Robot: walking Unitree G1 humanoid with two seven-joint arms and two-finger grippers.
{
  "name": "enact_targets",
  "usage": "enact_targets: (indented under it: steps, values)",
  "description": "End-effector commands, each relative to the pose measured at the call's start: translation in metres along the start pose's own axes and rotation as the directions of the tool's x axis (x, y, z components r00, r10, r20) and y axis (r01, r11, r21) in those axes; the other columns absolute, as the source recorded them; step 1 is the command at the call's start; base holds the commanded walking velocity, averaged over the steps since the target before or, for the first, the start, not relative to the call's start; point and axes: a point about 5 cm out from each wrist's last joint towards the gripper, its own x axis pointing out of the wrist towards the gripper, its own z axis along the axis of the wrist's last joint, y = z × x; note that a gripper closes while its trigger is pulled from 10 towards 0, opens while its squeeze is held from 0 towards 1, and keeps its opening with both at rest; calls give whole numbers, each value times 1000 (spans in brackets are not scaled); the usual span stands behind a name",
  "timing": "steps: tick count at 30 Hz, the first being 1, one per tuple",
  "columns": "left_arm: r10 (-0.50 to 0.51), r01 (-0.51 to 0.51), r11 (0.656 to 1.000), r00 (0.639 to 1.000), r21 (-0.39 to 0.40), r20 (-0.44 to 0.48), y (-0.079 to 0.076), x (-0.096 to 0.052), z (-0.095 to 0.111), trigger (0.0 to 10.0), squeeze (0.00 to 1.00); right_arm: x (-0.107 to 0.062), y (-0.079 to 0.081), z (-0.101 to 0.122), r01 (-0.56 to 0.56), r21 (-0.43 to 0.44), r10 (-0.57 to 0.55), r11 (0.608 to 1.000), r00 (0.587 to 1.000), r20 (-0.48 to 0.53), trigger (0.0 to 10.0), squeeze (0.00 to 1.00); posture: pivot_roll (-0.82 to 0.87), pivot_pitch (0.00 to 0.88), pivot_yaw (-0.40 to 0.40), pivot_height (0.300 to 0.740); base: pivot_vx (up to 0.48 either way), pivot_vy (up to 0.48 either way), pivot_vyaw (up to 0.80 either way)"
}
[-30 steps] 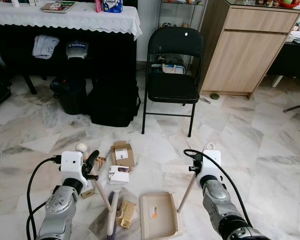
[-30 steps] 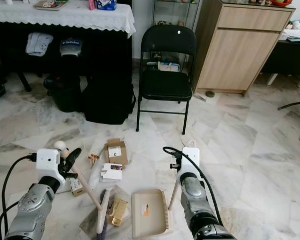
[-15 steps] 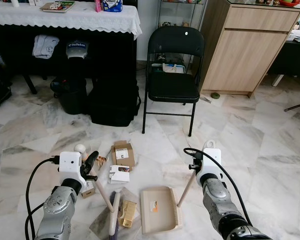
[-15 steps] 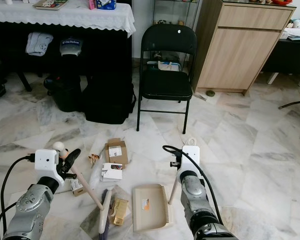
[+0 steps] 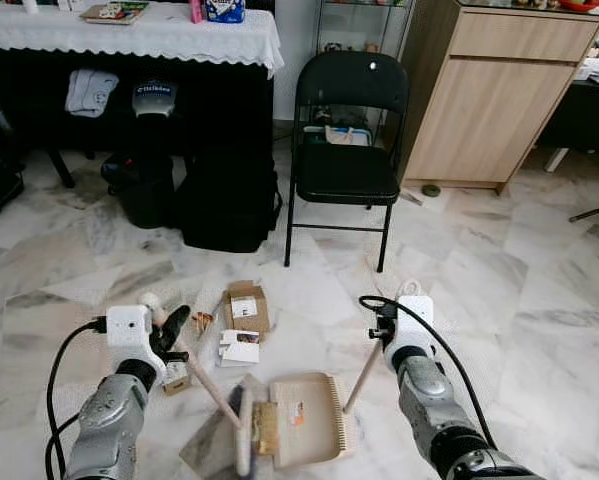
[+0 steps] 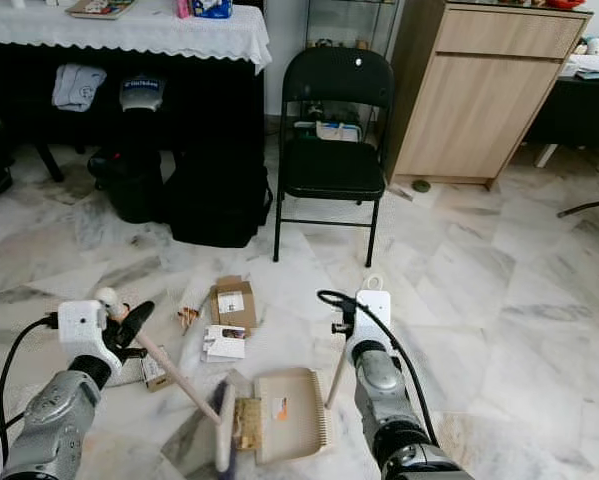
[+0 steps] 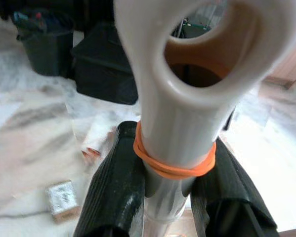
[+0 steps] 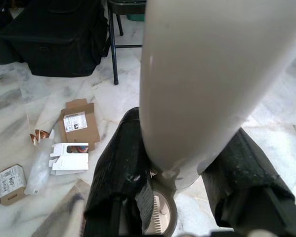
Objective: Sweep floor
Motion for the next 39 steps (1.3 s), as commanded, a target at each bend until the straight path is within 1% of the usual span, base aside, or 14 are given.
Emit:
enact_targets:
  steps: [1,8,12,16,17,18,20,21,23,25,34,36,38,39]
  values:
    - [-31,33,995,999,-96,24,-5,3,6,10000,0,2,0,7,1,4,-1,1000,1000,28,10000,0,97,54,-75,740,0,0,0]
    - [-30,53,972,994,-229,104,-4,6,22,10000,0,2,0,6,1,2,-1,1000,1000,24,10000,0,100,52,-76,740,0,0,0]
    - [-18,53,963,991,-263,133,-2,6,28,10000,0,2,0,5,-1,2,1,1000,1000,23,10000,0,101,49,-75,740,0,0,0]
    - [22,15,976,986,-217,165,1,7,34,10000,0,2,1,5,-4,3,4,1000,1000,22,10000,0,102,41,-75,740,0,0,0]
    - [63,-28,983,980,-180,190,5,7,39,10000,0,2,2,5,-4,4,4,1000,1000,25,10000,0,102,41,-75,740,0,0,0]
    - [63,-28,983,980,-180,190,5,7,39,10000,0,2,2,5,-4,4,4,1000,1000,25,10000,0,102,41,-75,740,0,0,0]
    - [118,-92,989,966,-118,230,10,7,47,10000,0,2,2,8,-3,8,2,1000,999,42,10000,0,97,32,-77,740,0,0,0]
    - [118,-92,989,966,-118,230,10,7,47,10000,0,2,2,8,-3,8,2,1000,999,42,10000,0,97,32,-77,740,0,0,0]
    - [148,-134,989,950,-68,276,10,7,56,10000,0,2,0,11,-2,18,1,1000,998,62,10000,0,96,28,-77,740,0,0,0]
    - [144,-140,990,944,-35,296,7,6,60,10000,0,2,0,12,-4,26,2,1000,997,73,10000,0,95,26,-78,740,0,0,0]
    - [142,-150,989,930,-2,338,-4,3,63,10000,0,1,3,18,-38,60,30,997,991,129,10000,0,90,30,-81,740,0,0,0]
    - [143,-158,987,926,13,349,-7,2,63,10000,0,2,3,23,-43,78,30,996,986,161,10000,0,84,32,-80,740,0,0,0]
    - [139,-163,986,922,38,362,-13,0,61,10000,0,1,3,35,-50,108,23,993,970,241,10000,0,80,33,-78,740,0,0,0]
    - [139,-163,986,922,38,362,-13,0,61,10000,0,1,3,35,-50,108,23,993,970,241,10000,0,80,33,-78,740,0,0,0]
